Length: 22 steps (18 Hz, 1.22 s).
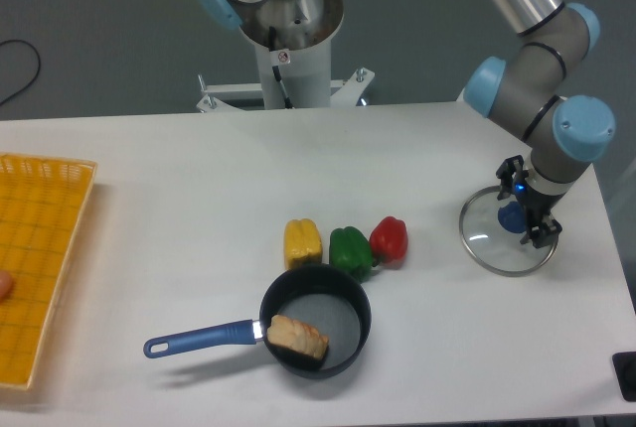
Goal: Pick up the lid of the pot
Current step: 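Close the gripper on the blue knob and adjust the grip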
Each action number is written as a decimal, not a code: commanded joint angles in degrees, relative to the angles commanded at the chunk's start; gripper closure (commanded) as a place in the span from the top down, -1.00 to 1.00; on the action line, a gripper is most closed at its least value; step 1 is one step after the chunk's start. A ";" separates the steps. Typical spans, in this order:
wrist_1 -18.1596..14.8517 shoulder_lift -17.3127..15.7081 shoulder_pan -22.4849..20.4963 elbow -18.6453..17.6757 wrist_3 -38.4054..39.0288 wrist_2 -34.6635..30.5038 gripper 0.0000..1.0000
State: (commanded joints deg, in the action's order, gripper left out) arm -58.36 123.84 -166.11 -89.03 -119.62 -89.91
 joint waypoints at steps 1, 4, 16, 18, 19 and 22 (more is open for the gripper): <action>0.09 0.00 0.00 -0.09 0.00 0.00 0.70; 0.09 0.00 0.09 -0.09 0.00 0.00 0.65; 0.09 -0.09 0.18 -0.09 0.44 0.00 0.40; 0.09 -0.09 0.18 -0.09 0.44 0.00 0.34; 0.09 -0.09 0.18 -0.09 0.44 0.00 0.33; 0.09 -0.09 0.18 -0.09 0.53 0.00 0.26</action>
State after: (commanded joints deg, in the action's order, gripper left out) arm -58.27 123.75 -165.94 -89.12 -119.09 -89.91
